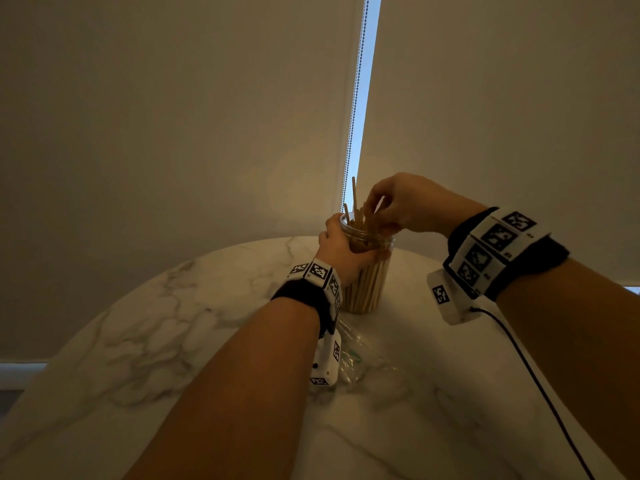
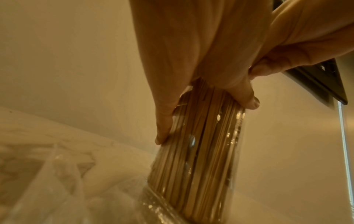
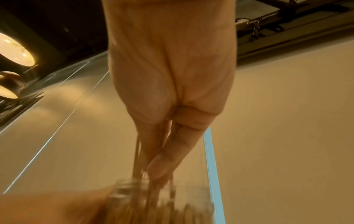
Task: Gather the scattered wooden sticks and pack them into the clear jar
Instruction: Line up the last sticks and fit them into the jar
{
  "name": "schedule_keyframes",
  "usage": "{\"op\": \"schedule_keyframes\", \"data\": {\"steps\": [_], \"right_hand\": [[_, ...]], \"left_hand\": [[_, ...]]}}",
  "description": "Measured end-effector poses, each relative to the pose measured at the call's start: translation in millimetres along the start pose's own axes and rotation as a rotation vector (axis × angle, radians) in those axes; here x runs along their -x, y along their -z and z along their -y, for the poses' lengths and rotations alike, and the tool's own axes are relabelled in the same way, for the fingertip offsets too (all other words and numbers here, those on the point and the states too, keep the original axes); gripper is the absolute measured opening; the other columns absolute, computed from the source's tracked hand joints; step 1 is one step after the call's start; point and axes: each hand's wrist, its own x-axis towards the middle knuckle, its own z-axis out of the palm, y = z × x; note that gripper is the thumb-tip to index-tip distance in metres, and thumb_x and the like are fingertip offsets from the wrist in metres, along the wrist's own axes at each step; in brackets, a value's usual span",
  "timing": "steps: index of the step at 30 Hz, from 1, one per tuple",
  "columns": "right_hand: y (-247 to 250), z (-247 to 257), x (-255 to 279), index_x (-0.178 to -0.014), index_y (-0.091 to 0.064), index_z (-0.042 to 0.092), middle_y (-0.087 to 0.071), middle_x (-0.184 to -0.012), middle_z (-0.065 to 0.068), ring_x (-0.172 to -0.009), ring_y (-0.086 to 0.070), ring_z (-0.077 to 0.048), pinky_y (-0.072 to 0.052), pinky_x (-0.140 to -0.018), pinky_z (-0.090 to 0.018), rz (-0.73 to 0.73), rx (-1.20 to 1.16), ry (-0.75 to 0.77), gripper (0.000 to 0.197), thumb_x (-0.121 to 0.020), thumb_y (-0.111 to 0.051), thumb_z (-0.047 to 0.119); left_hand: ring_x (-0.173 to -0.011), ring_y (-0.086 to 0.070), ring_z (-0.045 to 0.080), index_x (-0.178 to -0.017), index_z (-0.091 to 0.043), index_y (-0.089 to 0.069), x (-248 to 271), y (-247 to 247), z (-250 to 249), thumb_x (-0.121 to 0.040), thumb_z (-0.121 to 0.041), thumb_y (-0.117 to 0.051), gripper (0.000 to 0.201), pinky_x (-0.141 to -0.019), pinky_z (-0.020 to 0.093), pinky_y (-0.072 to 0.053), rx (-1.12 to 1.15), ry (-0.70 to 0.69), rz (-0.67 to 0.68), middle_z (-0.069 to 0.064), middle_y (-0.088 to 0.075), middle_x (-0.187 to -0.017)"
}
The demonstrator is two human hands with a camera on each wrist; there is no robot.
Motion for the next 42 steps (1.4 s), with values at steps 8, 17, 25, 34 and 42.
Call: {"op": "schedule_keyframes", "data": {"steps": [8, 17, 25, 34, 42], "right_hand": [[-17.9, -14.0, -10.7, -0.085, -0.062, 0.018, -0.07, -0.066, 0.001, -0.058, -0.069, -0.009, -0.061, -0.065, -0.035, -0.54, -0.224, 0.081, 0.012, -0.087, -0.073, 0.02], [-18.2, -5.7, -23.1, -0.092, -0.073, 0.014, -0.065, -0.082, 0.007, -0.078, -0.06, -0.007, -0.042, -0.057, -0.018, 0.017, 0.115, -0.049, 0.007, -0.088, -0.07, 0.01], [-27.9, -9.2, -24.6, -0.088, -0.077, 0.012, -0.073, -0.084, -0.004, -0.071, -0.06, -0.011, -0.044, -0.058, -0.021, -0.05, 0.23, 0.003, 0.025, -0.094, -0.062, 0.029], [-31.9, -6.2, -26.1, -0.103, -0.073, 0.024, -0.067, -0.102, 0.003, -0.081, -0.06, -0.009, -0.041, -0.059, -0.017, -0.054, 0.019, 0.056, 0.014, -0.094, -0.063, 0.025], [-40.1, 1.1, -29.6, -0.098, -0.07, 0.011, -0.07, -0.096, -0.004, -0.086, -0.062, -0.02, -0.05, -0.075, -0.03, -0.149, 0.388, 0.06, 0.012, -0.091, -0.064, 0.02]], "left_hand": [[-0.132, -0.043, 0.025, -0.153, -0.02, -0.014, -0.2, 0.1, 1.0, -0.066, -0.052, -0.086, 0.118, -0.104, 0.037, -0.041, -0.007, 0.004, 0.01, 0.007, -0.038, -0.146], [-0.129, -0.046, 0.025, -0.153, -0.023, -0.014, -2.4, -0.4, 2.6, -0.062, -0.053, -0.088, 0.121, -0.102, 0.037, -0.046, -0.003, 0.014, 0.016, 0.007, -0.04, -0.144], [-0.128, -0.047, 0.026, -0.152, -0.025, -0.014, -2.1, -1.2, 4.5, -0.058, -0.059, -0.087, 0.124, -0.104, 0.043, -0.046, 0.008, 0.011, 0.019, 0.006, -0.042, -0.142], [-0.131, -0.045, 0.028, -0.153, -0.025, -0.014, 1.1, -0.9, 0.8, -0.067, -0.047, -0.088, 0.115, -0.094, 0.031, -0.042, 0.027, 0.023, 0.004, 0.008, -0.037, -0.145], [-0.131, -0.044, 0.028, -0.154, -0.024, -0.014, 4.2, -0.1, -2.0, -0.067, -0.048, -0.087, 0.117, -0.1, 0.037, -0.044, 0.027, 0.034, 0.002, 0.008, -0.037, -0.146]]}}
